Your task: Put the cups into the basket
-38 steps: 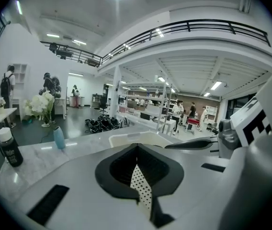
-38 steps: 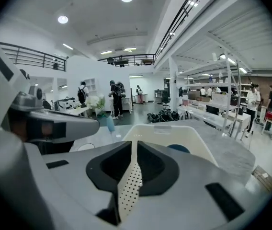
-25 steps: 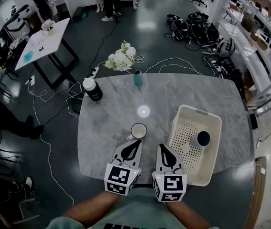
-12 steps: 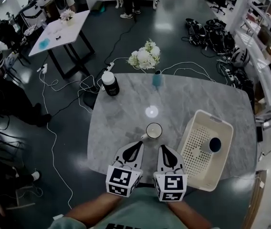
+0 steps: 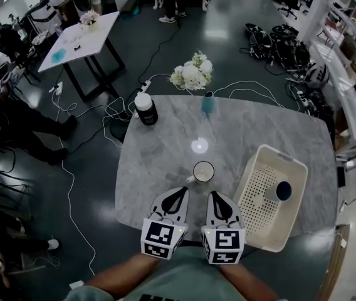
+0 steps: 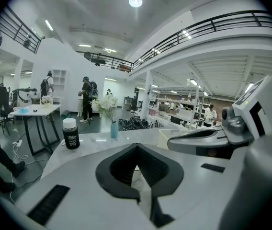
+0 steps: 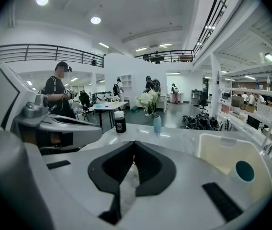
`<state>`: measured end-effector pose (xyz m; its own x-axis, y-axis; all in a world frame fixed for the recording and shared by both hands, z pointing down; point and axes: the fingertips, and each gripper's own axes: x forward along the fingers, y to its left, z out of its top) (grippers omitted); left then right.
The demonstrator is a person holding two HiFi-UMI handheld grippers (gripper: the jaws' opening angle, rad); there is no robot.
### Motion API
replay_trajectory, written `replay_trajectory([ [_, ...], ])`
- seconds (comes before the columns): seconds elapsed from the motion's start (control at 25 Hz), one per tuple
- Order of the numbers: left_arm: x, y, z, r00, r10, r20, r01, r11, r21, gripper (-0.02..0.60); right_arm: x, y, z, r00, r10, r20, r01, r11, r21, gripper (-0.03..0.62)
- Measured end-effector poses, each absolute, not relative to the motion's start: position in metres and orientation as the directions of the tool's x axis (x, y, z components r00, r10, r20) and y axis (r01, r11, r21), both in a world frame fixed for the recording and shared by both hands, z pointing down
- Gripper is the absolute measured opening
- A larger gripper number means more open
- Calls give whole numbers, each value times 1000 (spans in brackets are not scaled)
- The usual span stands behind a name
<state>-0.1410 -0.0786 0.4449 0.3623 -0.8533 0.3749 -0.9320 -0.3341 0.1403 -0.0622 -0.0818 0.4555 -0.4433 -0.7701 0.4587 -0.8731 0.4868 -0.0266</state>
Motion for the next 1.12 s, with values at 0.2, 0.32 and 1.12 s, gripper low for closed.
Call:
replay_trajectory([
  [0.2,-143,-82,446,359,-855,374,-933,-332,136,6,-64,-85,459,-443,-770,460,-874,486,-28,17],
  [0.32,-145,-83,448,351,-858,375,-936,-327,128,6,-65,-87,463,-439,-767,468,-875,483,-30,17],
  [1.12,-177,-107,506,302,-826,476,-952,-291,98,8,-76,-110,548,-311,-712,629,-924,382,-24,174],
])
